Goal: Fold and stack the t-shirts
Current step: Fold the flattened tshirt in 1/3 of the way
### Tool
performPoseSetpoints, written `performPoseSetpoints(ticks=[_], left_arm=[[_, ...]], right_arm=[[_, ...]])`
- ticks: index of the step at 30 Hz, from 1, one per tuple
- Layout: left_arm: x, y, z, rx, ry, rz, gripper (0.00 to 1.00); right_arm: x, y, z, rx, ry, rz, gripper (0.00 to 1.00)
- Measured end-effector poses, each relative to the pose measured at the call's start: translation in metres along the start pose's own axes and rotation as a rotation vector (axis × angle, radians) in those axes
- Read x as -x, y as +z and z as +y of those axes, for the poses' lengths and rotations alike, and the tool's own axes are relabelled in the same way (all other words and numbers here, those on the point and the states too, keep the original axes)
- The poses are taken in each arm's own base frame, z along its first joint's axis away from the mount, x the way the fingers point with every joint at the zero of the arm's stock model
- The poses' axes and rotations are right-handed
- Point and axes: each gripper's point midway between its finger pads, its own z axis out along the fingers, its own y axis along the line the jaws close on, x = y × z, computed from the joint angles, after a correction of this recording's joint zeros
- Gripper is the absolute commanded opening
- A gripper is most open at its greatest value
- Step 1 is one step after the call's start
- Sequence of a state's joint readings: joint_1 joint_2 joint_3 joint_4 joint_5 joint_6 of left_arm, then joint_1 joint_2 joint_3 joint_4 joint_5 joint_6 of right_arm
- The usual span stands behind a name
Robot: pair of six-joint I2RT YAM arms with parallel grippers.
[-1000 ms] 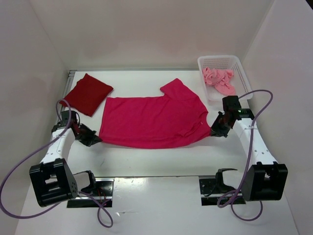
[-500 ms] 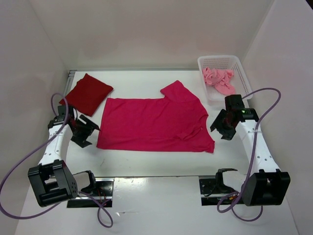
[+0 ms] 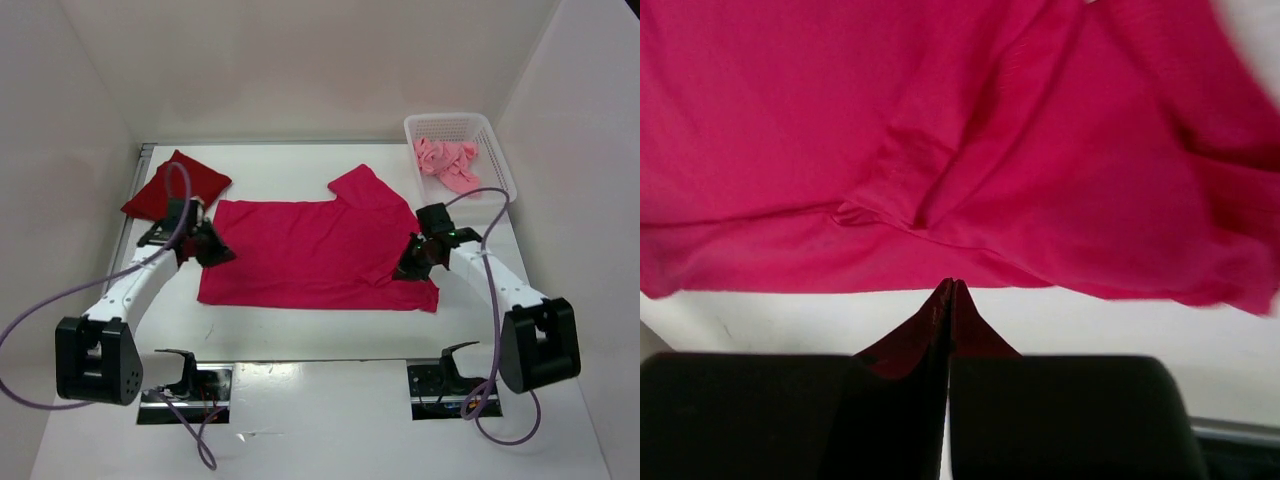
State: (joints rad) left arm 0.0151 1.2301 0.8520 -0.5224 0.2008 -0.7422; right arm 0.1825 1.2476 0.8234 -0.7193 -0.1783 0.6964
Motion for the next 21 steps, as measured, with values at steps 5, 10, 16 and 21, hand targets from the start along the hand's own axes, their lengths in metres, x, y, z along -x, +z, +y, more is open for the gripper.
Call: performPoseSetpoints(ticks=[5, 10, 16, 21], left_arm=[[-0.055, 0.035, -0.048, -0.074, 0.174, 0.118, 0.14], [-0.077, 0.067, -0.039, -0.03, 0.177, 0.182, 0.16], [-0.079, 0.075, -0.03, -0.009, 0.155, 0.176, 0.17], [-0.083, 0.072, -0.024, -0.005, 0.153, 0.17, 0.17]], right_arm=[[-0.018, 0.033, 0.02, 0.021, -0.049, 0.046, 0.0], [-0.016, 0.048, 0.015, 0.0, -0.036, 0.024, 0.0], [-0.012, 0.058, 0.01, -0.029, -0.027, 0.006, 0.0], [-0.012, 0.059, 0.009, -0.046, -0.027, -0.008, 0.0]])
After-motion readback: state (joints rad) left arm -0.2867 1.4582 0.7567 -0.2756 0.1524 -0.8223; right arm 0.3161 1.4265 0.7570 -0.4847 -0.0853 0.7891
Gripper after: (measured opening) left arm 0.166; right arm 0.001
